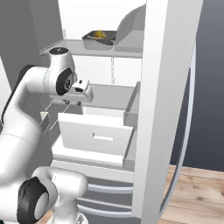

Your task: Place the tupperware containing the fish and squash meal in the microwave. Close the microwave door and press the start button to reheat the meal.

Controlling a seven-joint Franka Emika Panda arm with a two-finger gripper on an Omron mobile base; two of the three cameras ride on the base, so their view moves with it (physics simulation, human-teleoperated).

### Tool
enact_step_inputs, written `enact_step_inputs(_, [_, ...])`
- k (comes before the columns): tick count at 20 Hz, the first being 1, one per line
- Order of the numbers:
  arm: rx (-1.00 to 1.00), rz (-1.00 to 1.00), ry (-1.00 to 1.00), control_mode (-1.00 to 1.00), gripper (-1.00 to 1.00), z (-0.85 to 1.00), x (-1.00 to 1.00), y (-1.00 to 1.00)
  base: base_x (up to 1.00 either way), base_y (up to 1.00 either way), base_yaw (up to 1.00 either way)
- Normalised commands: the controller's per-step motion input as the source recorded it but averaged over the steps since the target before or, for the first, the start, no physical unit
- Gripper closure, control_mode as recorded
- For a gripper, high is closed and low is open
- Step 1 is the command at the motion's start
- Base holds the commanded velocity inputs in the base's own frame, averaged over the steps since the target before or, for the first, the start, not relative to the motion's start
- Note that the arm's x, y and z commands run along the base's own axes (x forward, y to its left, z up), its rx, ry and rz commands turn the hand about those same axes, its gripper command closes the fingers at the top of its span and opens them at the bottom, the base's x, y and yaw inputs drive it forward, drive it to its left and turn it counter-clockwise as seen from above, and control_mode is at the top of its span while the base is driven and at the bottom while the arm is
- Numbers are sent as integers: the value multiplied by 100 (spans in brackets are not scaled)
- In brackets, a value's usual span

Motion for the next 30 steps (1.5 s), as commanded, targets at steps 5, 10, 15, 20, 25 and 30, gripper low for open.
enact_step_inputs(5, [0,0,0,-100,-100,0,-3,0,0,0,0])
enact_step_inputs(10, [0,0,0,-100,-100,0,-10,0,0,0,0])
enact_step_inputs(15, [0,0,-2,-100,-100,0,-23,0,0,0,0])
enact_step_inputs(20, [0,-4,-8,-100,-100,1,-15,0,0,0,0])
enact_step_inputs(25, [0,0,-28,-100,-100,21,-15,0,0,0,0])
enact_step_inputs(30, [0,0,-29,-100,-100,41,-4,0,0,0,0])
